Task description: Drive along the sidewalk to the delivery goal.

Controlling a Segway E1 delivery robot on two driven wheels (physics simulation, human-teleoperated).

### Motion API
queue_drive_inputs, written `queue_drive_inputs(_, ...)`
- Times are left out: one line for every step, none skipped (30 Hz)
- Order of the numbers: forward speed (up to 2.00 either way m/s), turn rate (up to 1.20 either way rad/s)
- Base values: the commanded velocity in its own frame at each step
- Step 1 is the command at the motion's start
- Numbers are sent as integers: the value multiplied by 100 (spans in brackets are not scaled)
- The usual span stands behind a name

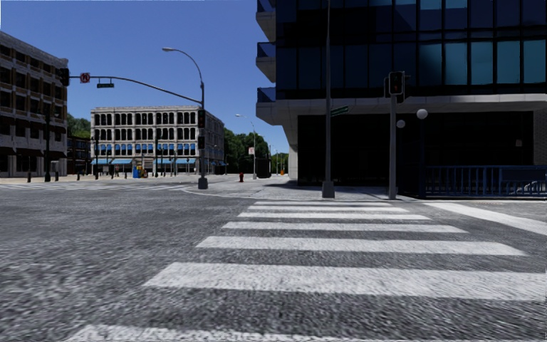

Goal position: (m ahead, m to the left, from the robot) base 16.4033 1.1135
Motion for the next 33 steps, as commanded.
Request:
queue_drive_inputs(200, 0)
queue_drive_inputs(200, 0)
queue_drive_inputs(200, 0)
queue_drive_inputs(200, 0)
queue_drive_inputs(200, 0)
queue_drive_inputs(200, 0)
queue_drive_inputs(200, 0)
queue_drive_inputs(200, 0)
queue_drive_inputs(200, 0)
queue_drive_inputs(200, 0)
queue_drive_inputs(200, 0)
queue_drive_inputs(200, 0)
queue_drive_inputs(200, 0)
queue_drive_inputs(200, 0)
queue_drive_inputs(200, 0)
queue_drive_inputs(200, 0)
queue_drive_inputs(200, 0)
queue_drive_inputs(200, 0)
queue_drive_inputs(200, 0)
queue_drive_inputs(200, 0)
queue_drive_inputs(200, 0)
queue_drive_inputs(200, 0)
queue_drive_inputs(200, 0)
queue_drive_inputs(200, 0)
queue_drive_inputs(200, 0)
queue_drive_inputs(200, 0)
queue_drive_inputs(200, 0)
queue_drive_inputs(200, 0)
queue_drive_inputs(200, 0)
queue_drive_inputs(200, 0)
queue_drive_inputs(200, 0)
queue_drive_inputs(200, 0)
queue_drive_inputs(200, 0)
